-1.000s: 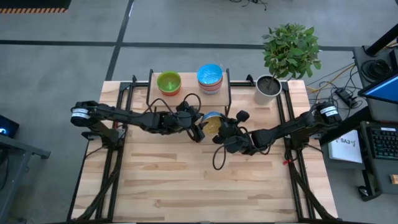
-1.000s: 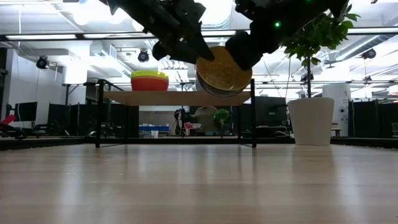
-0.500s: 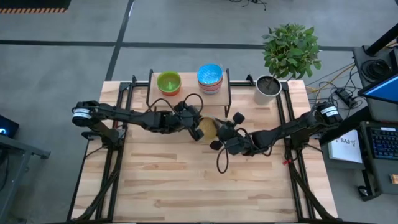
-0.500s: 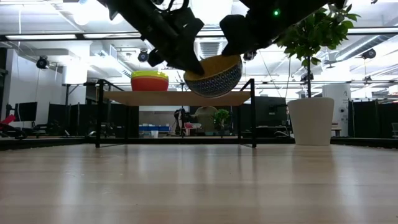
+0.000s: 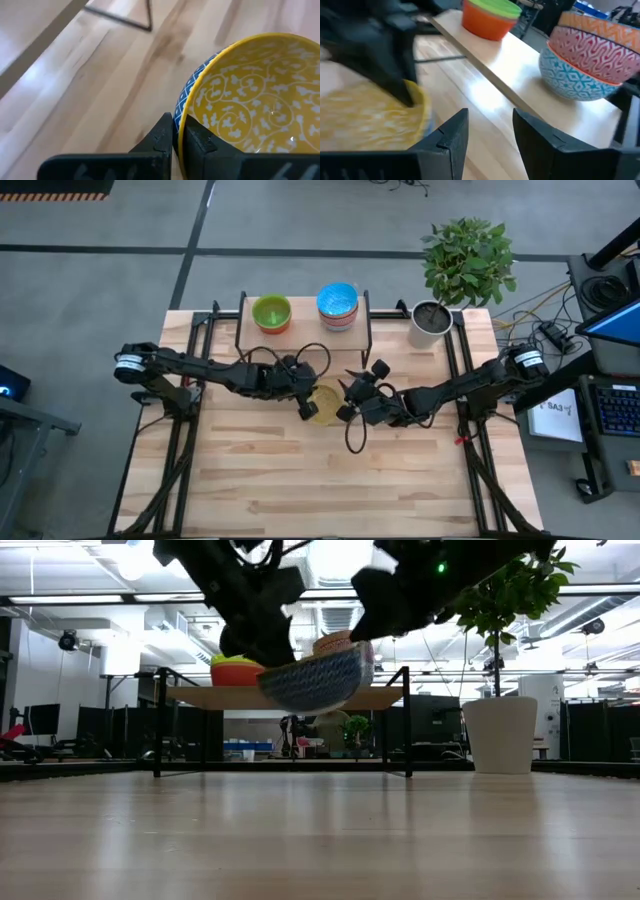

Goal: Place and stack bowls onto a shelf
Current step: Stack the yellow patterned bowl on top of the light blue patterned bowl on the shelf

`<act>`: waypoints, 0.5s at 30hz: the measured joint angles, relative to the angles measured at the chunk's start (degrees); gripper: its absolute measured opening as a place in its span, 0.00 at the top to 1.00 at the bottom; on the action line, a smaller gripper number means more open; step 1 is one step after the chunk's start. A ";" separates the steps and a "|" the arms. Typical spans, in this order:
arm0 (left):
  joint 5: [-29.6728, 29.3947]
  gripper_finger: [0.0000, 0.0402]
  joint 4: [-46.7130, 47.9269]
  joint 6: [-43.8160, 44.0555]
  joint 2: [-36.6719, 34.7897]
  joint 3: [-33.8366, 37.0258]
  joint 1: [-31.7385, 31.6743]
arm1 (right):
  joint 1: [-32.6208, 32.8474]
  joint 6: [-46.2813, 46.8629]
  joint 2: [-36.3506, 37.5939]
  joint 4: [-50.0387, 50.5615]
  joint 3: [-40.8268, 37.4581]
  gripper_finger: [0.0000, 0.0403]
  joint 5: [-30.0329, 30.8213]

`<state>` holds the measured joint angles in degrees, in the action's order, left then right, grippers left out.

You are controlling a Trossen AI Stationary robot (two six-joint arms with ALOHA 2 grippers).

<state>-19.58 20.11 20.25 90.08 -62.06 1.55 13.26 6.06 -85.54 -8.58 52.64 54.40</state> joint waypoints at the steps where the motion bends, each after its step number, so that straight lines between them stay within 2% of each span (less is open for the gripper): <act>1: 0.02 1.00 0.95 0.00 0.00 0.00 -0.11 | 0.26 0.31 0.24 -0.13 0.00 0.64 -0.20; 6: 5.35 1.00 4.23 -0.70 -2.35 0.00 -0.60 | 1.59 1.11 2.27 2.89 0.00 0.64 -0.60; 10: 5.82 1.00 11.53 -1.86 -7.55 -1.01 -1.98 | 2.92 3.73 5.53 9.26 0.02 0.64 -0.82; 15: 5.41 1.00 25.29 -4.94 -14.75 -9.41 -7.83 | 3.01 10.28 10.81 20.75 0.02 0.64 -0.71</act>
<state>-14.18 45.41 15.31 75.34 -71.48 -6.29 16.27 16.34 -74.73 12.16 52.66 53.69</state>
